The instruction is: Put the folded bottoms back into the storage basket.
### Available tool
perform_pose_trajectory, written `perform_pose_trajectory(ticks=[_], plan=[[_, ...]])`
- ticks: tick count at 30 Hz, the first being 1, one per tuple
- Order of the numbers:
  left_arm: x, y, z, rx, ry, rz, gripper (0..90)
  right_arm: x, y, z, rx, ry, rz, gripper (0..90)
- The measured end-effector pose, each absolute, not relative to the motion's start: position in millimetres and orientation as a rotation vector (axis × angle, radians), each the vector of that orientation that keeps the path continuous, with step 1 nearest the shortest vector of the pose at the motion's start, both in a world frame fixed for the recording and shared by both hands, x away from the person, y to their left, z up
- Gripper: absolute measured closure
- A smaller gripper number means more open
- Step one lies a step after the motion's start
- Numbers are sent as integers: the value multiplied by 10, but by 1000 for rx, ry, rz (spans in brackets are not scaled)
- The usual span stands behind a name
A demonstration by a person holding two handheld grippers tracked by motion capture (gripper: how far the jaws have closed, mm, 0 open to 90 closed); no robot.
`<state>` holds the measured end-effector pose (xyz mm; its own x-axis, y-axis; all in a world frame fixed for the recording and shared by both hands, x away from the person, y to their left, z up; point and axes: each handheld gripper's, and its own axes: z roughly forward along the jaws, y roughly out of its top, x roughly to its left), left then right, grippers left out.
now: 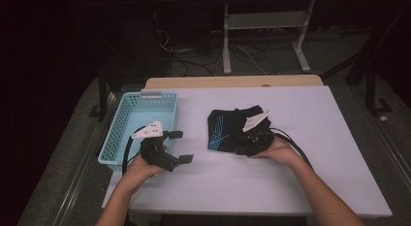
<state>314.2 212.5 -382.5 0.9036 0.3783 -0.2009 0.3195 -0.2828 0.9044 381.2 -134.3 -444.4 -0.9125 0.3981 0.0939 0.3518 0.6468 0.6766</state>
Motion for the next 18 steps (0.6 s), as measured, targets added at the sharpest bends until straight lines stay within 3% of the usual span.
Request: perform_pose_trajectory(ticks=[10,18], plan=[[3142,2125,-3825,1888,515,61,0,3779,-1325,-4467,547,2761,1069,471],[3143,2125,-3825,1889,515,61,0,3748,-1310,-4474,466,2727,1017,545]])
